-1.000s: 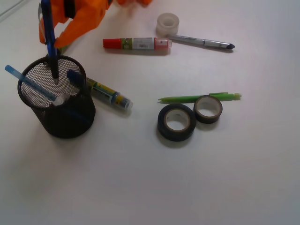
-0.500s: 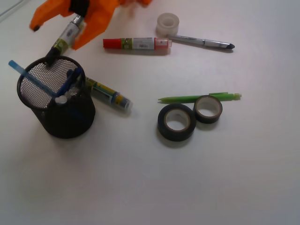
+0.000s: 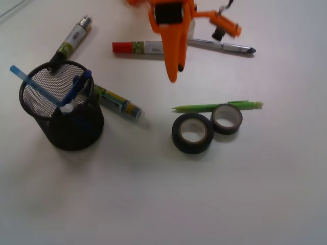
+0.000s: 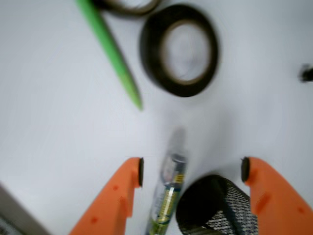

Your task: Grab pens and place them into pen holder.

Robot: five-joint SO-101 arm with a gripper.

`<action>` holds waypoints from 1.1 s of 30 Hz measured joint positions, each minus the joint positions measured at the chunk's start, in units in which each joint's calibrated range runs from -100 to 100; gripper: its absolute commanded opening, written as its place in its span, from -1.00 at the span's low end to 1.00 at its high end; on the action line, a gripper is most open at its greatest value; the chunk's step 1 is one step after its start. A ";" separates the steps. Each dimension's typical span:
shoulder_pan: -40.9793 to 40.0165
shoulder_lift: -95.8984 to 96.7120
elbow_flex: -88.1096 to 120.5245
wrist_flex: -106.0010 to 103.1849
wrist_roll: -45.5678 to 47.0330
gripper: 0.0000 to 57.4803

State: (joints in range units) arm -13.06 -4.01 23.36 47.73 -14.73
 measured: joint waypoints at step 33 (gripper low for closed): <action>-7.84 43.12 -41.78 21.60 0.59 -0.20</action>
State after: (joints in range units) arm -20.90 39.11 -18.42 69.33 -14.14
